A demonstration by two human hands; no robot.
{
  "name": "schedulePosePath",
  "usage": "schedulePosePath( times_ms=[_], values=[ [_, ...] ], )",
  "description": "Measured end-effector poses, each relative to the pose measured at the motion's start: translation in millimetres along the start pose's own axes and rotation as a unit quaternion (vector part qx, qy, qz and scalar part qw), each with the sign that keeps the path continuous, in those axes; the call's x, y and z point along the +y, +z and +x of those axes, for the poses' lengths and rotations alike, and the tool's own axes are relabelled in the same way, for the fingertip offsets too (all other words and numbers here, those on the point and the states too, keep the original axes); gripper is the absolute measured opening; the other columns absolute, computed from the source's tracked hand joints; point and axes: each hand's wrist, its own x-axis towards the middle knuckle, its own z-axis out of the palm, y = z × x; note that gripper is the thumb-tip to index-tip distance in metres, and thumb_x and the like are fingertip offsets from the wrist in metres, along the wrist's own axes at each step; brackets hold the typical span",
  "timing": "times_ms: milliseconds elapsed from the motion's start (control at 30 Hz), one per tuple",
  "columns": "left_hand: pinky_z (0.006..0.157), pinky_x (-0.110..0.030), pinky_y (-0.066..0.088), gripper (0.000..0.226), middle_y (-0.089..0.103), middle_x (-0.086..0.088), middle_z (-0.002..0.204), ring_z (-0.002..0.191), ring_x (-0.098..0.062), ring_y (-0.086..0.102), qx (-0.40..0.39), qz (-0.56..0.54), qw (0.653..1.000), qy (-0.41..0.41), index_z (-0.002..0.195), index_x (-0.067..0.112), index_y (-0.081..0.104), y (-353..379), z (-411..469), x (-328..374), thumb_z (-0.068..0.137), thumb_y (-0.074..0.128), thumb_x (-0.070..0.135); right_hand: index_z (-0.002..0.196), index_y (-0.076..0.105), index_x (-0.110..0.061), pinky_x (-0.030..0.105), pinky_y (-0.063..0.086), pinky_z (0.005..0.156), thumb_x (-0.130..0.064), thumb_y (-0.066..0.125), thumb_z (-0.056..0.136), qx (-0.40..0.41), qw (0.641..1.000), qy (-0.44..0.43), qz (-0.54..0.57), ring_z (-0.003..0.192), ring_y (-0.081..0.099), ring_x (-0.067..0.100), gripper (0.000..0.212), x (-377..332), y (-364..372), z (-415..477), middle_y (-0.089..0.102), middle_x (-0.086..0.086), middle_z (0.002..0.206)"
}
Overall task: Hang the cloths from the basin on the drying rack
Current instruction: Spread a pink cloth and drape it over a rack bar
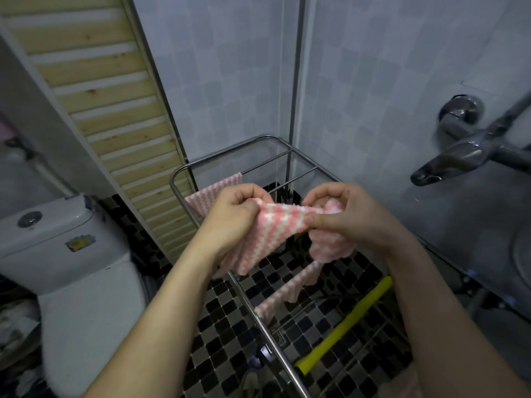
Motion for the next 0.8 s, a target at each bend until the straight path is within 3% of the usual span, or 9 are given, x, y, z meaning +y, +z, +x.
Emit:
schedulePosePath(
  times_ms=[133,200,333,433,533,633,700,767,800],
  values=[
    [0.061,-0.008,0.042,0.036,0.065,0.017,0.064,0.064,0.005,0.058,-0.022,0.022,0.999,0.032,0.07,0.023,0.068,-0.2,-8.9,10.9,0.09,0.048,0.001,0.095,0.076,-0.028,0.021,0.045,0.067,-0.028,0.08,0.076,-0.041,0.984,0.021,-0.169,0.069,0.06,-0.003,0.02,-6.4,-5.1,-5.8,0.068,-0.018,0.076],
    [0.066,-0.011,0.043,0.034,0.067,0.016,0.07,0.071,0.002,0.06,-0.003,0.017,0.999,0.043,0.073,0.023,0.071,-2.1,-13.3,15.3,0.089,0.05,0.002,0.09,0.078,-0.027,0.025,0.045,0.063,-0.027,0.08,0.076,-0.038,0.98,0.03,-0.195,0.061,0.057,-0.002,0.014,-4.7,-5.6,-5.3,0.068,-0.017,0.067],
    [0.081,-0.022,0.048,0.029,0.074,0.005,0.086,0.087,-0.007,0.065,0.02,-0.013,0.998,0.059,0.081,0.02,0.075,-11.1,-24.4,20.5,0.09,0.053,0.003,0.076,0.078,-0.028,0.031,0.054,0.071,-0.028,0.08,0.077,-0.061,0.974,0.042,-0.213,0.069,0.066,0.007,0.002,-9.2,-4.8,-7.5,0.073,-0.012,0.073],
    [0.082,-0.034,0.051,0.022,0.073,0.0,0.087,0.081,-0.012,0.064,-0.004,-0.044,0.997,0.066,0.086,0.021,0.075,-21.4,-29.6,25.1,0.091,0.059,0.007,0.064,0.07,-0.029,0.012,0.038,0.049,-0.021,0.075,0.082,-0.069,0.973,0.066,-0.212,0.043,0.048,-0.004,0.021,-14.7,-2.3,-15.0,0.054,-0.019,0.044],
    [0.076,-0.033,0.048,0.024,0.07,0.002,0.085,0.076,-0.012,0.059,-0.023,-0.077,0.992,0.097,0.09,0.026,0.073,-33.2,-34.1,24.2,0.093,0.059,0.005,0.072,0.075,-0.024,0.015,0.031,0.048,-0.02,0.071,0.086,-0.025,0.97,0.061,-0.234,0.044,0.037,-0.002,0.015,-12.5,-2.8,-24.4,0.042,-0.016,0.049],
    [0.062,-0.029,0.041,0.029,0.063,0.003,0.077,0.067,-0.021,0.048,-0.065,-0.102,0.987,0.107,0.096,0.029,0.068,-41.5,-36.8,16.0,0.094,0.057,0.002,0.069,0.074,-0.023,0.017,0.037,0.054,-0.021,0.068,0.088,0.079,0.987,0.075,-0.119,0.049,0.045,-0.001,0.02,-8.2,-4.7,-36.2,0.053,-0.008,0.054],
    [0.056,-0.03,0.041,0.036,0.052,-0.015,0.074,0.067,-0.025,0.042,-0.097,-0.096,0.984,0.112,0.098,0.03,0.065,-41.6,-39.4,11.9,0.093,0.055,-0.003,0.064,0.073,-0.02,0.02,0.044,0.059,-0.02,0.066,0.089,0.158,0.985,0.074,-0.011,0.052,0.056,0.004,0.026,-4.4,-6.4,-46.5,0.064,0.0,0.058],
    [0.058,-0.031,0.044,0.041,0.056,-0.024,0.084,0.066,-0.026,0.044,-0.13,-0.071,0.981,0.123,0.097,0.029,0.065,-34.2,-44.1,11.2,0.09,0.054,-0.01,0.07,0.073,-0.016,0.024,0.051,0.06,-0.014,0.063,0.091,0.217,0.968,0.083,0.091,0.054,0.061,0.01,0.023,3.5,-10.0,-54.7,0.069,0.001,0.063],
    [0.06,-0.032,0.047,0.04,0.064,-0.017,0.094,0.065,-0.027,0.047,-0.144,-0.043,0.98,0.129,0.096,0.027,0.067,-29.0,-46.6,11.9,0.09,0.053,-0.01,0.076,0.074,-0.016,0.024,0.053,0.06,-0.012,0.06,0.092,0.237,0.959,0.088,0.126,0.055,0.062,0.01,0.021,8.6,-12.2,-56.9,0.071,0.0,0.066]
  ],
)
